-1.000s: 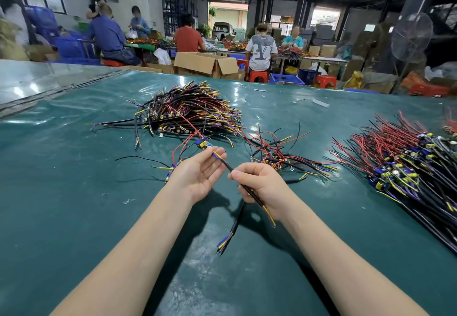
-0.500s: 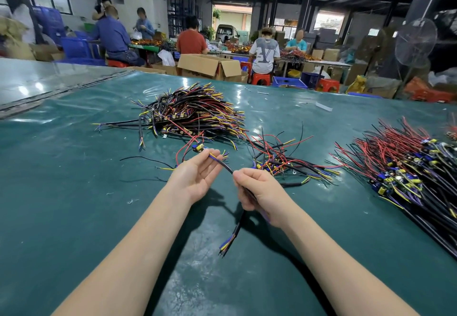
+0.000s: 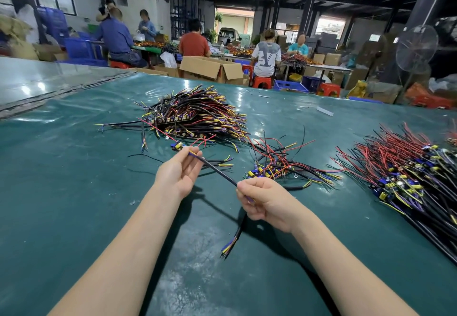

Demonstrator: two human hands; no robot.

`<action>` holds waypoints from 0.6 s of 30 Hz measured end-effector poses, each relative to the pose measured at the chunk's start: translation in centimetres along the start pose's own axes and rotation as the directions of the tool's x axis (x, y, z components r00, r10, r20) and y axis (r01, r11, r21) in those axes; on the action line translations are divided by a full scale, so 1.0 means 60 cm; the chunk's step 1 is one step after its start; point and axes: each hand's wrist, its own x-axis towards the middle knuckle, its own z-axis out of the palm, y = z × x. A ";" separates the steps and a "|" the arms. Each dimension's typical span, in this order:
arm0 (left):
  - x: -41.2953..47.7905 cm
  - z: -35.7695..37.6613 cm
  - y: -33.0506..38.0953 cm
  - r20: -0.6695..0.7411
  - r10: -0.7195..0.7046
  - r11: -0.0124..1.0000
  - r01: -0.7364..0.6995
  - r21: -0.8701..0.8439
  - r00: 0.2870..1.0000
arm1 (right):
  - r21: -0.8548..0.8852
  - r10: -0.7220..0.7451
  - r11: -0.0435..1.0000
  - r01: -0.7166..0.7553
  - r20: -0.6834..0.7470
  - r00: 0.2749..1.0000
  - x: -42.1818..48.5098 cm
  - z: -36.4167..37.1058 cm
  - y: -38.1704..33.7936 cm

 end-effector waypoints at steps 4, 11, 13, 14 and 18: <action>0.003 -0.004 0.001 -0.058 0.108 0.988 -0.101 0.113 0.993 | -0.238 -0.004 0.971 -0.006 -0.041 0.999 -0.003 -0.001 0.000; 0.003 -0.002 0.002 -0.058 0.114 0.988 -0.108 0.108 0.992 | -0.128 -0.068 0.989 0.071 0.024 0.997 -0.003 0.006 -0.009; 0.002 -0.001 0.001 -0.059 0.101 0.993 -0.096 0.075 0.993 | -0.110 -0.054 0.992 0.056 0.020 0.998 -0.004 0.004 -0.008; 0.003 -0.001 0.002 -0.064 0.099 0.993 -0.095 0.066 0.993 | -0.103 -0.043 0.994 0.044 0.012 0.999 -0.004 0.003 -0.007; 0.005 -0.003 0.003 -0.091 0.115 0.992 -0.110 0.054 0.989 | -0.108 -0.039 0.993 0.037 -0.019 0.999 0.002 0.003 -0.002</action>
